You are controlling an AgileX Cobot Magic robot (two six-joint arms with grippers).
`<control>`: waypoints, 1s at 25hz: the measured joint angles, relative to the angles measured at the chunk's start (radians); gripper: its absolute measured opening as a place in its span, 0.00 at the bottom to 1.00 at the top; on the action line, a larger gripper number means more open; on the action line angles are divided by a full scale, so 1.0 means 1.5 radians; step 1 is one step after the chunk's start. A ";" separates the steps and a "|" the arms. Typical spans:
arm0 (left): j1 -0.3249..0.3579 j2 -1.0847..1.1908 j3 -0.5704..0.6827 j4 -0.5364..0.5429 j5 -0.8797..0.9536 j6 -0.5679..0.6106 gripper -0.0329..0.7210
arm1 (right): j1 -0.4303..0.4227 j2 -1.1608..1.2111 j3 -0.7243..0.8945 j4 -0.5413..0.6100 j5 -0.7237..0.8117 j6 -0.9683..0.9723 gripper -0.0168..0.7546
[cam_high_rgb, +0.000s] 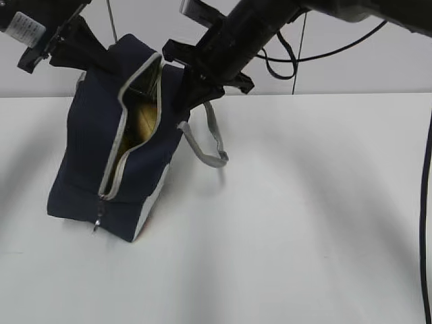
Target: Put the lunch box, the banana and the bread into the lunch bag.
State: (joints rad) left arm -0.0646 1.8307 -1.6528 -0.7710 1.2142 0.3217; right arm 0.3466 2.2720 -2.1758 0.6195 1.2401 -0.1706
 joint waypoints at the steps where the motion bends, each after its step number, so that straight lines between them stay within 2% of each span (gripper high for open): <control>1: -0.003 0.001 0.000 -0.013 -0.002 0.003 0.04 | 0.000 -0.006 -0.009 -0.013 0.003 0.000 0.02; 5: -0.023 0.001 0.000 -0.045 -0.032 0.005 0.04 | 0.000 -0.036 -0.044 -0.071 0.011 0.006 0.01; 11: -0.084 0.001 0.000 -0.085 -0.139 0.005 0.04 | -0.005 -0.077 -0.059 -0.185 0.018 0.034 0.01; 17: -0.122 0.013 0.000 -0.110 -0.218 0.005 0.04 | -0.034 -0.080 -0.059 -0.206 0.022 0.038 0.01; 25: -0.123 0.072 0.000 -0.156 -0.229 0.005 0.04 | -0.037 -0.068 -0.060 -0.211 0.023 0.039 0.01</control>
State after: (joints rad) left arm -0.2489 1.9394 -1.6528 -1.0049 0.8704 0.3287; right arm 0.2912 2.1700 -2.2663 0.3029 1.2750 -0.1114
